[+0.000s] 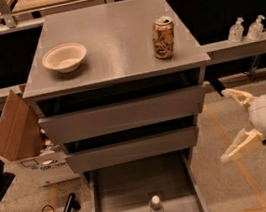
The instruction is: Pick blue plastic bottle from bottom drawer and place on counter
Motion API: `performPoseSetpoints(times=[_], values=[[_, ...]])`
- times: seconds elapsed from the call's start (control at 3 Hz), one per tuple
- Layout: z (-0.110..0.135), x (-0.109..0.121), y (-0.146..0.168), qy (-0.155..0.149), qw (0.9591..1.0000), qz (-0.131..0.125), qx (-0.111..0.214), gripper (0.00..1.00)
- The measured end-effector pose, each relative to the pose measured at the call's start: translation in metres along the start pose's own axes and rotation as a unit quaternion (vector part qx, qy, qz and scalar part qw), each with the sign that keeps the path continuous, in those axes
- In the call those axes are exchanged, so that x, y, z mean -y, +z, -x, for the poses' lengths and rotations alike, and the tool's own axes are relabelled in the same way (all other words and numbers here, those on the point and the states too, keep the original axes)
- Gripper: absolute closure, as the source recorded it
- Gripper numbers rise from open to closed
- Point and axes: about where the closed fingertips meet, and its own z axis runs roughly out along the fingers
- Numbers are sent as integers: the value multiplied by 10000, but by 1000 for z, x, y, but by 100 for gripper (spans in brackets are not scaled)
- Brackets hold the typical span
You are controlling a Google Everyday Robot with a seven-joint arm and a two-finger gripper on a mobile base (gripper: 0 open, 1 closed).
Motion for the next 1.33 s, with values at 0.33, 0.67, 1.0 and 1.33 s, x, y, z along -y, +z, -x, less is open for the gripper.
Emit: performPoseSetpoints(times=[0.33,0.67,1.0,1.33], values=[[-18,-4,10,-295,9993,12,221,0],[-17,-3,10,-319,9993,13,213,0],[-25,-7,16,-244,9989,-14,409,0],[-61,-21,49,34,9977,34,674,0]])
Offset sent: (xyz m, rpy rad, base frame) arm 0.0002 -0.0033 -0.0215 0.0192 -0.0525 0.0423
